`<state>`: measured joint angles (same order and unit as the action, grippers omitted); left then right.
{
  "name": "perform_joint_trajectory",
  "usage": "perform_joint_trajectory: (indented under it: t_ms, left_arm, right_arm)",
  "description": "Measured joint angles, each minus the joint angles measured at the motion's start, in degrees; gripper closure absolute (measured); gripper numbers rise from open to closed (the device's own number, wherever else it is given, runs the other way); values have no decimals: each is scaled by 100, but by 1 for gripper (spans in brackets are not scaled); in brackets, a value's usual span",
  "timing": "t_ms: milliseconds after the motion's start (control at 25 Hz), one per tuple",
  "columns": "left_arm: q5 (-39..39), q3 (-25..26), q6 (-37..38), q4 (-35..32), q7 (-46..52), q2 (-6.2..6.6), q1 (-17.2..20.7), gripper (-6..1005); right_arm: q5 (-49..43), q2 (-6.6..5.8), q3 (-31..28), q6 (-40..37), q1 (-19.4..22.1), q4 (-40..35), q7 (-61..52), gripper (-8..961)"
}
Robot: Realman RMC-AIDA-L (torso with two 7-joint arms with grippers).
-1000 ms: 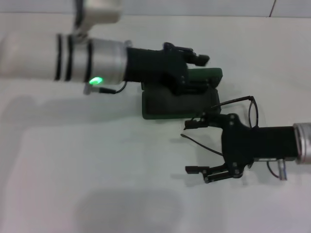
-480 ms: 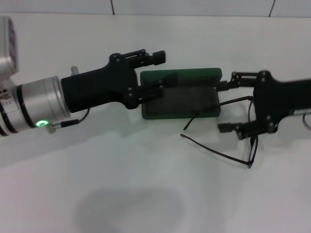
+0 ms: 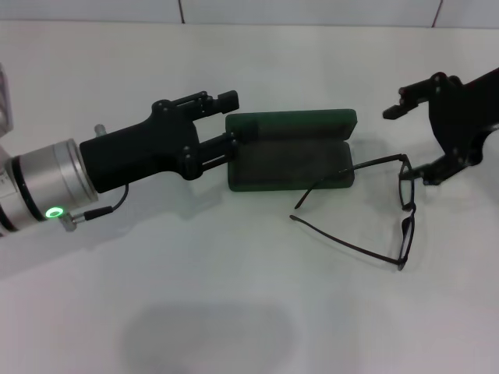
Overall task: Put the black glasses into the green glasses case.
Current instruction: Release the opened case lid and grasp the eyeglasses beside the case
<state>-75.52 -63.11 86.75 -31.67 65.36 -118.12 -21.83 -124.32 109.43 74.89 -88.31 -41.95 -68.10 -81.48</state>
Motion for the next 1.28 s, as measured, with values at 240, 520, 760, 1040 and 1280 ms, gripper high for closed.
perform_joint_trajectory:
  t_ms: [240,520,760,1040,1280]
  left_arm:
    - [75,5,5,222,-3,46,11,410]
    - [77,15,-22,467,-62,59,-39,411]
    - [32,123,-10,494,12,63,-74,411]
    - [11,122,4,510,68,117,-138,411]
    - [10,129,-7,512,75,135,-185,411]
  right_arm:
    - [-2102,609,231,-591,4,-1134,-185,115]
    - [-2330,629,1315,-539,67,-1506,-254,116]
    - [-2612,631,2120,-24,265,-1615,-197,116]
    - [-2793,649,2699,839,633,-1609,37,170]
    - [-2724,664,2980,891,654,-1570,83,205]
